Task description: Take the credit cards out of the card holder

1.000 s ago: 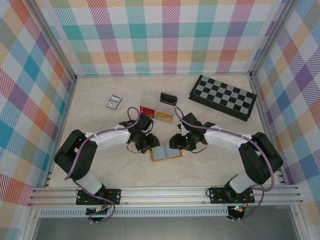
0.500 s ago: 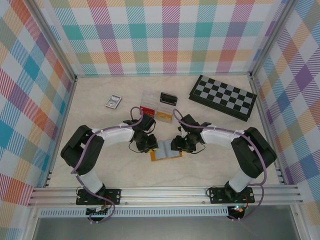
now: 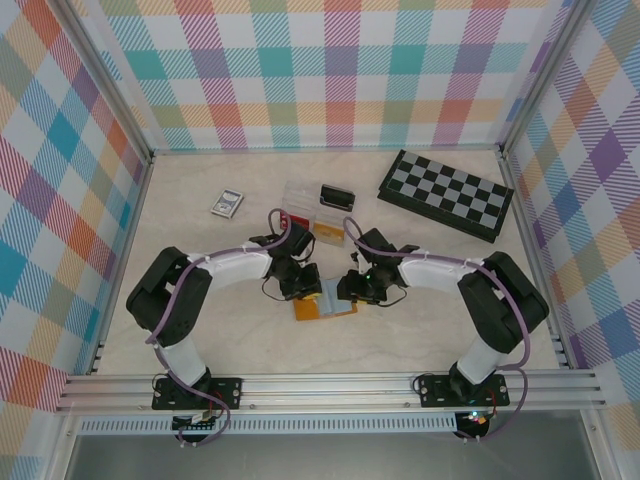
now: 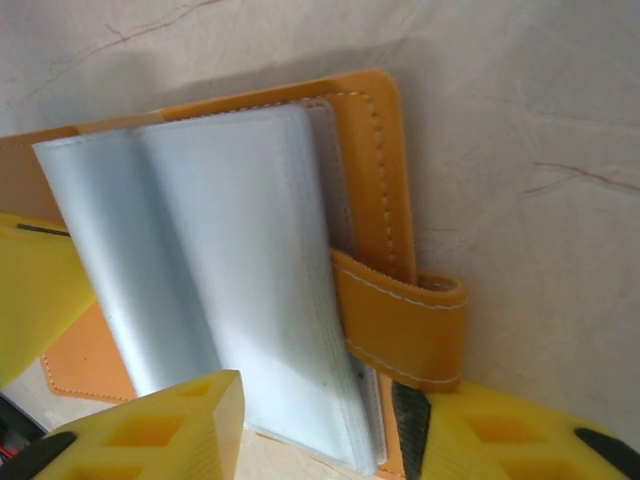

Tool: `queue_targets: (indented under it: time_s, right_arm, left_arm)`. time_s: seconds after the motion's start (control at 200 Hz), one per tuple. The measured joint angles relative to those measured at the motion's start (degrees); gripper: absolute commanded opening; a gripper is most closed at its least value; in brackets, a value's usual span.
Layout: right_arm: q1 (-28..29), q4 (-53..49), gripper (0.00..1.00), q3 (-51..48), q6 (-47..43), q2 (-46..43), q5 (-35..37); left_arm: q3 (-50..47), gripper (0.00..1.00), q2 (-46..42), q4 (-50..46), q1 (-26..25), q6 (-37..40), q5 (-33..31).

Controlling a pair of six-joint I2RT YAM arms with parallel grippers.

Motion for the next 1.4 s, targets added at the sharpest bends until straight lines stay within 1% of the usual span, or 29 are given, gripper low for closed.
queue_targets:
  time_s: [0.075,0.175,0.28,0.335,0.445,0.535,0.6,0.68,0.745,0.87,0.975,1.145,1.24,1.29,1.4]
  right_arm:
    - [0.17,-1.49,0.59,-0.17,0.85,-2.47,1.95]
    - [0.2,-3.72,0.67,-0.11,1.38,-8.13,5.51]
    - [0.2,-6.93,0.77,1.27,1.81,-14.23,11.06]
    - [0.13,-8.61,0.81,2.71,1.27,-16.7,14.67]
    - [-0.55,-11.5,0.99,6.08,-0.44,-20.06,22.67]
    - [-1.7,-12.94,1.0,8.07,-3.69,-22.16,30.16]
    - [-2.91,-12.9,1.0,8.35,-6.19,-23.82,35.12]
    - [-5.05,-11.93,1.0,7.87,-10.01,-26.14,39.15]
    - [-7.39,-9.11,1.0,5.99,-13.33,-28.59,41.48]
    - [-12.02,-2.25,1.0,-0.31,-19.15,-32.57,43.93]
    - [-16.09,3.43,1.0,-6.45,-22.62,-33.51,45.13]
    - [-22.45,12.09,1.0,-15.34,-24.81,-32.61,46.1]
    - [-25.55,17.66,1.0,-19.52,-25.88,-31.23,46.1]
    - [-26.93,20.06,1.0,-20.28,-26.53,-29.38,45.94]
    - [-28.55,26.43,1.0,-20.5,-28.94,-23.67,45.2]
  left_arm:
    - [1.16,0.26,-1.11,-2.4,0.85,1.79,-1.22]
    - [2.86,0.39,-4.39,-6.49,2.82,4.13,-3.65]
    - [5.22,0.57,-8.79,-10.73,5.44,6.54,-7.26]
    - [6.4,0.65,-11.26,-12.55,7.15,7.13,-9.27]
    - [7.96,0.77,-16.02,-15.52,11.5,9.51,-13.53]
    - [8.35,0.89,-19.17,-17.18,14.84,10.99,-17.4]
    - [8.26,0.99,-21.18,-18.05,16.9,12.33,-20.85]
    - [6.69,1.0,-23.82,-17.35,18.62,13.84,-24.98]
    - [3.74,1.0,-26.36,-16.2,19.98,15.21,-28.33]
    - [-2.54,1.0,-29.2,-13.07,22.82,17.18,-33.57]
    - [-7.85,1.0,-30.53,-8.72,24.3,18.14,-39.15]
    - [-13.03,1.0,-30.93,-1.64,26.1,19.47,-47.98]
    - [-16.04,1.0,-30.69,5.53,27.04,21.57,-52.19]
    - [-18.29,1.0,-30.49,9.94,27.23,22.23,-53.66]
    - [-22.82,1.0,-29.42,18.05,27.96,24.83,-54.21]
